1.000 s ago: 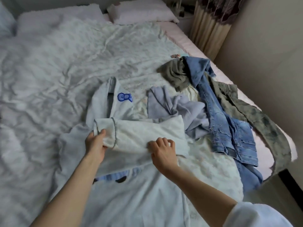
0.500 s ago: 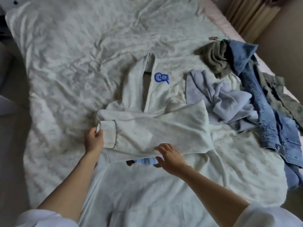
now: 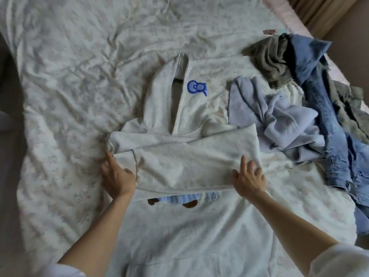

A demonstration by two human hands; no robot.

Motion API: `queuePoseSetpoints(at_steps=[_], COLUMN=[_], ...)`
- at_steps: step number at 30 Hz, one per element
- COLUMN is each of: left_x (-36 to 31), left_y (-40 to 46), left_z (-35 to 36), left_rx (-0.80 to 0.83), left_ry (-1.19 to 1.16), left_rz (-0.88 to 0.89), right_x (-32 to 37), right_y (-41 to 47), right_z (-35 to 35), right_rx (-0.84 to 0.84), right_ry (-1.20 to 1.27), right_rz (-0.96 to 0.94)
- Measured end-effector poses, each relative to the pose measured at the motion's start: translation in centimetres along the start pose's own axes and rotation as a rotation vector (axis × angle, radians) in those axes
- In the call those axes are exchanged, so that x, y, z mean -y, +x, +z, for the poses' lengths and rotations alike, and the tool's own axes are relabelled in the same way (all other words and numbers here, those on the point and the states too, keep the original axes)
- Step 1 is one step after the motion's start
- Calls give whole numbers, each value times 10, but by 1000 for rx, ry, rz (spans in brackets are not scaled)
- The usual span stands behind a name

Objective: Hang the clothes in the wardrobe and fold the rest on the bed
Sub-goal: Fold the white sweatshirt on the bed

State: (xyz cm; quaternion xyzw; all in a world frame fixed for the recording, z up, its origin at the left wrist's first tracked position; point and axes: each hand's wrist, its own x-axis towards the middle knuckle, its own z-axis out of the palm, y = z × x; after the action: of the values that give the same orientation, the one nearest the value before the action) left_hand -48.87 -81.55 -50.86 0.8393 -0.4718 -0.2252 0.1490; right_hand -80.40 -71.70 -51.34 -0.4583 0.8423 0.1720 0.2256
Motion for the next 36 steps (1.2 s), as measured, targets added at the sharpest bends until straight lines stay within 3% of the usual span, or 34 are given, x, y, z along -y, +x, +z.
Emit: queuePoseSetpoints(at_steps=[2,4,9,13,16,21,30,33,36], left_x=[-2,-7,-15,-8,-7,-12,-4,-1,5], left_y=[-2,-1,14,19,23,21,31,37,36], left_z=[0,2,4,5,5,9,-6,-20,-29], left_rx=[-118,-153,-174,-100,-89,-122,4,-43,-91], left_ry=[20,-4,-184,-86,-105,-315,-170,-80,127], left_rz=[42,73,-218,-306,-196,60,708,785,694], right_x=[-2,2,37,76,95,106,113,116,117], right_y=[3,6,26,39,44,56,62,56,46], right_z=[-4,-7,-13,-15,-4,11,9,7,7], right_rx=[-6,-100,-164,-100,-26,107,192,201,179], right_ry=[-10,-8,7,-22,-124,-103,-26,18,9], right_rz=[96,51,-325,-602,-681,-515,-425,-390,-356])
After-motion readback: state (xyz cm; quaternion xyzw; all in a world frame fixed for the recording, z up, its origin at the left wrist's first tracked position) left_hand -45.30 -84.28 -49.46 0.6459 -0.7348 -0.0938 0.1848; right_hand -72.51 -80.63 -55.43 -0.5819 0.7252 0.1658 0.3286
